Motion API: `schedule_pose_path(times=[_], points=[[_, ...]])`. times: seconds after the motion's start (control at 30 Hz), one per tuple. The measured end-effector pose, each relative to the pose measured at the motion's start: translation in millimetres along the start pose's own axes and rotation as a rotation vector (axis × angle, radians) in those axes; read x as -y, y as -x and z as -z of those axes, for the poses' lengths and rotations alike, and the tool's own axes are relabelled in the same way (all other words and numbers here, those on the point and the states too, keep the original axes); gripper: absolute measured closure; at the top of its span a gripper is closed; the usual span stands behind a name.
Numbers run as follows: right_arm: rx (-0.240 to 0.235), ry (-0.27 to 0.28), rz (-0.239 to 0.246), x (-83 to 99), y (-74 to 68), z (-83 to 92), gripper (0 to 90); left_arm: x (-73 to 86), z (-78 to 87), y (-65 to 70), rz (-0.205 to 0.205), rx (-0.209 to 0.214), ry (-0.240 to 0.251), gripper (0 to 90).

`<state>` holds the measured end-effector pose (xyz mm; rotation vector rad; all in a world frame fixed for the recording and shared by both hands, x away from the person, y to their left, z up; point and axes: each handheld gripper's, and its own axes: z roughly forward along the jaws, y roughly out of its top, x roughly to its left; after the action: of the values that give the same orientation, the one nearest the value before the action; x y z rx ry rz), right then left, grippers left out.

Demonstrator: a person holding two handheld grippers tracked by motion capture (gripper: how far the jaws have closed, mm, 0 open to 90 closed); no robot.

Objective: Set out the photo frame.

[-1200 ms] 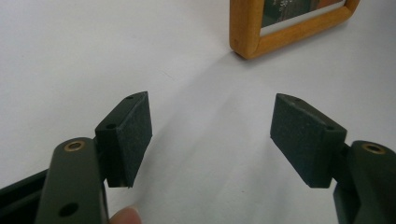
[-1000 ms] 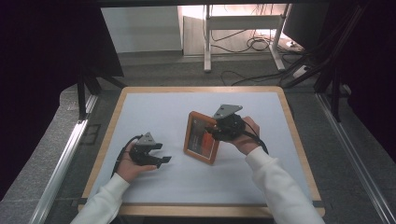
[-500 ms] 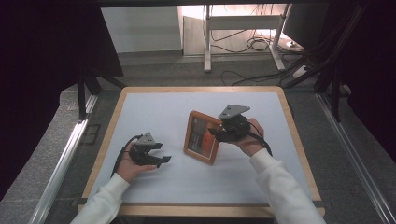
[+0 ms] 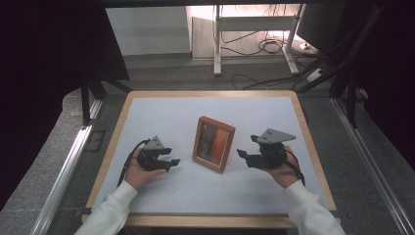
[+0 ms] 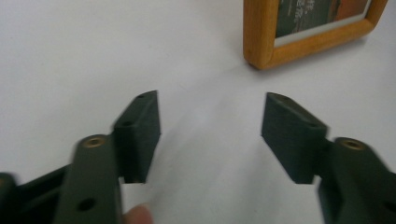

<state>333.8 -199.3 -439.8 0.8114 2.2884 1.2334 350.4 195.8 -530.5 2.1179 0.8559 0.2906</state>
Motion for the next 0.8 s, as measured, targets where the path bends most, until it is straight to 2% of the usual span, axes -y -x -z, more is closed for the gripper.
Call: schedule_pose_path(times=[0.2,0.33,0.5,0.67,0.8], points=[[0.004,-0.023,-0.027,36.4,-1.3,8.4,27.5,-8.2,-3.0,-3.0,0.016,-0.001,0.002,77.1],[0.011,-0.032,-0.057,53.5,2.5,11.9,26.9,-14.2,-8.5,-3.7,0.02,0.007,-0.001,89.5],[0.017,-0.046,-0.076,63.3,4.2,9.6,26.1,-22.9,-23.6,-4.8,0.029,0.018,-0.017,90.0],[0.017,-0.074,-0.063,69.9,1.6,5.7,25.6,-35.8,-39.1,-5.0,0.038,0.041,-0.014,90.0],[0.021,-0.066,-0.062,70.8,1.4,7.8,25.6,-40.8,-50.3,-3.8,0.037,0.061,-0.03,90.0]])
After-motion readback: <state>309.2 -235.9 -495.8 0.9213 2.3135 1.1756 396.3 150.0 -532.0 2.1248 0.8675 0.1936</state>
